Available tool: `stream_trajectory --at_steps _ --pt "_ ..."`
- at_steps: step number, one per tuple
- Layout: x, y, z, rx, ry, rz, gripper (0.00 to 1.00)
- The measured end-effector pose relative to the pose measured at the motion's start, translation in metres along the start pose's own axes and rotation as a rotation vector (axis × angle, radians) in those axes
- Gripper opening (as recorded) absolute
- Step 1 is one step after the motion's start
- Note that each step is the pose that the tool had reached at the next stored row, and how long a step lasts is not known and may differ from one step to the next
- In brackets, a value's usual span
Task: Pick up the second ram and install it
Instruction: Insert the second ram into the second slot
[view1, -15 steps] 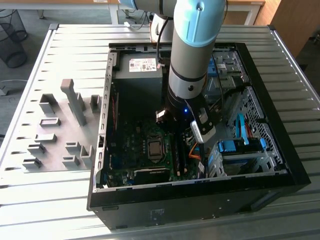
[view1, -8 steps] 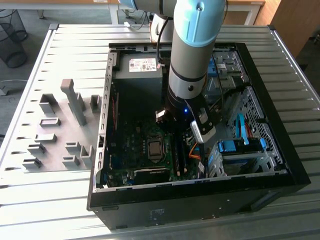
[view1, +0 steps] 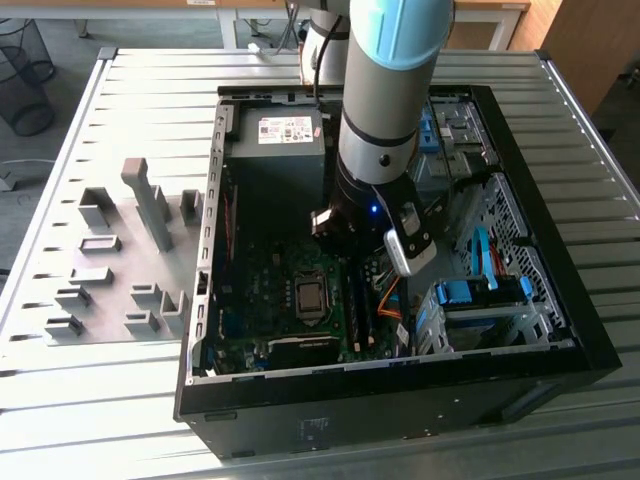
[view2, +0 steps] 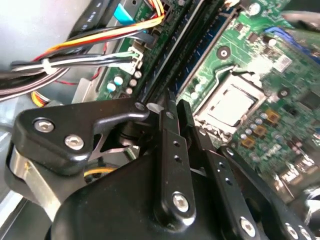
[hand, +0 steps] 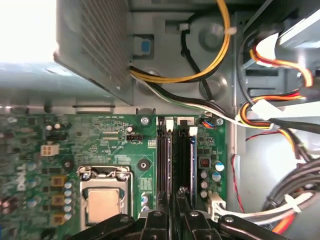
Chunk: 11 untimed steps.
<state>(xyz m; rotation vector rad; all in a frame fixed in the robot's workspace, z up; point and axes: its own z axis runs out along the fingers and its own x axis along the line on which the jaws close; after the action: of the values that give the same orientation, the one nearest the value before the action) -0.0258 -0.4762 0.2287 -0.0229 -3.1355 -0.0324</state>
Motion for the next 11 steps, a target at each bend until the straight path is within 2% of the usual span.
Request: stream_trajectory --at_steps 2,5,7,11 --pt "0.0 0.0001 -0.0044 0.0 0.0 0.0 0.21" --pt "0.0 0.0001 -0.0057 0.0001 0.0 0.0 0.19" --pt "0.0 0.0001 -0.0059 -0.0002 -0.0001 0.0 0.1" --pt "0.0 0.0001 -0.0057 -0.0001 0.0 0.0 0.1"
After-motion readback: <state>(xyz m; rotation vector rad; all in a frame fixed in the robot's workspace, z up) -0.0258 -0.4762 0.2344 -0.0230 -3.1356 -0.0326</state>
